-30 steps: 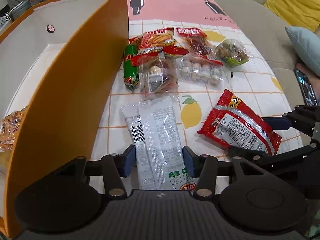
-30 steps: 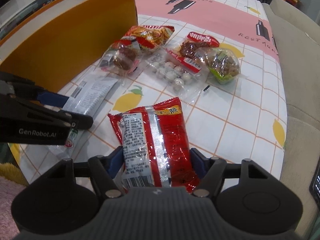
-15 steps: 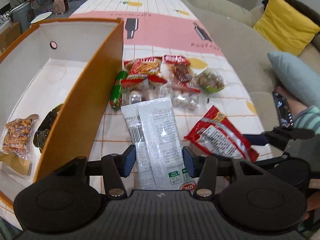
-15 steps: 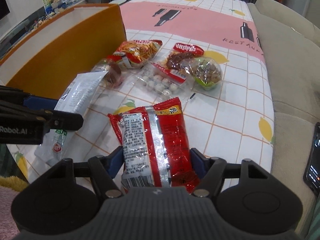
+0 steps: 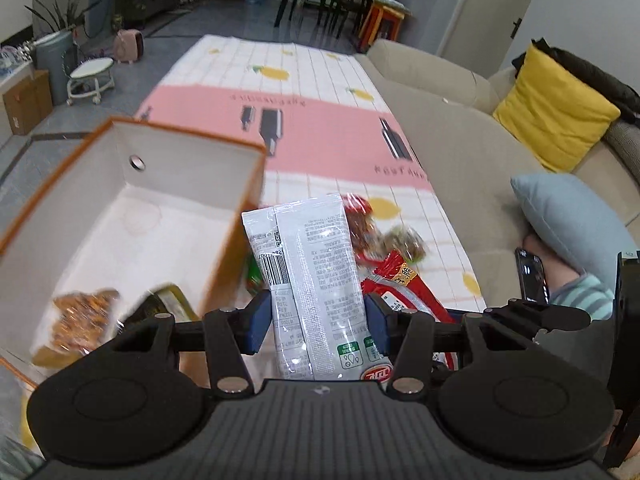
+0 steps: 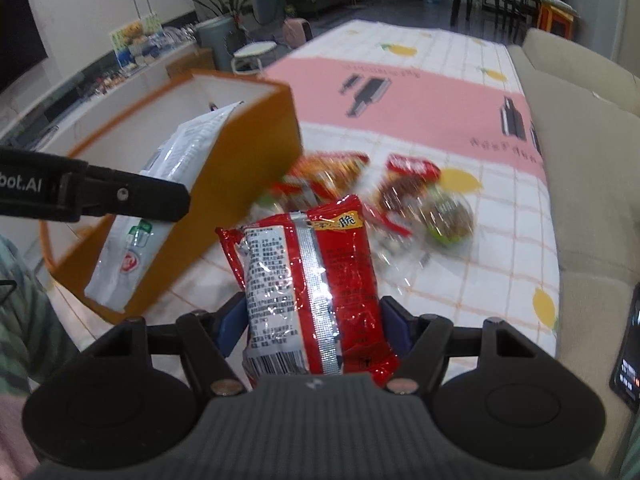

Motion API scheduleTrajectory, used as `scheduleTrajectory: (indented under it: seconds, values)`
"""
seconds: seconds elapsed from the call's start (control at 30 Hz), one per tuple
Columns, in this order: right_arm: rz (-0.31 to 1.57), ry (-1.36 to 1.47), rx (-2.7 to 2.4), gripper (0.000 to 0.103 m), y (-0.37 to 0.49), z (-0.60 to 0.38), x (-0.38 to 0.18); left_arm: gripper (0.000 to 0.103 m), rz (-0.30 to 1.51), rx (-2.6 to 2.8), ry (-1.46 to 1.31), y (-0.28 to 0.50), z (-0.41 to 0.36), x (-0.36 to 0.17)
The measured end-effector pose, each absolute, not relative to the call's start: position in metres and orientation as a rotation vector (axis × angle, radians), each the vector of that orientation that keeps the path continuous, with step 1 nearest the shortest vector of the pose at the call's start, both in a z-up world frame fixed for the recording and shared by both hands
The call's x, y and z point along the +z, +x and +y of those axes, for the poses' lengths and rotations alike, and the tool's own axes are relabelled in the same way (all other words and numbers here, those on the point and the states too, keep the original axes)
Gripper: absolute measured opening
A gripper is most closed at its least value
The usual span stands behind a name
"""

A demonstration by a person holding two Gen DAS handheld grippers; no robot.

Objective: Organize snacks
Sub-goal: 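Lift both held packages and carry them over the open box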

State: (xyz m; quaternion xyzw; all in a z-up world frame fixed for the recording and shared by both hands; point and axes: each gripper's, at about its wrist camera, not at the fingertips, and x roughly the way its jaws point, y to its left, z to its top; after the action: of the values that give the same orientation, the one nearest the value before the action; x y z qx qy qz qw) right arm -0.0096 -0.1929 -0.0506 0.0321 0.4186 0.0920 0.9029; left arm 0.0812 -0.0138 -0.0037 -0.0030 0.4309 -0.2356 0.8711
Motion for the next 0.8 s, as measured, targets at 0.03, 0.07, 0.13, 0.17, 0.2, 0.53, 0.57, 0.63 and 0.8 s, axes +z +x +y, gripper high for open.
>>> scheduleTrajectory:
  seconds: [0.03,0.07,0.13,0.17,0.2,0.53,0.57,0.63,0.8]
  values:
    - [0.854,0.062,0.198,0.068,-0.007,-0.189,-0.046,0.057,0.894,-0.488,-0.006,0.083,-0.011,0.000]
    - [0.841,0.054,0.210,0.068,-0.005,-0.184,-0.041,0.057,0.888,-0.480,-0.008,0.087,-0.006,0.005]
    - [0.820,0.034,0.232,0.068,0.002,-0.174,-0.031,0.057,0.873,-0.461,-0.010,0.094,0.004,0.015]
    - [0.813,0.023,0.242,0.068,0.006,-0.169,-0.027,0.057,0.866,-0.452,-0.009,0.098,0.009,0.019]
    - [0.805,0.010,0.253,0.068,0.010,-0.163,-0.023,0.057,0.860,-0.441,-0.006,0.102,0.014,0.022]
    - [0.756,-0.206,0.375,0.068,0.051,-0.097,-0.001,0.057,0.904,-0.366,0.060,0.149,0.051,0.024]
    - [0.756,-0.238,0.383,0.068,0.055,-0.090,-0.001,0.057,0.917,-0.362,0.073,0.153,0.053,0.021]
    - [0.753,-0.307,0.395,0.068,0.064,-0.078,-0.002,0.057,0.946,-0.356,0.082,0.162,0.058,0.012]
    - [0.743,-0.483,0.436,0.068,0.084,-0.050,-0.009,0.057,1.007,-0.332,0.140,0.179,0.064,-0.010]
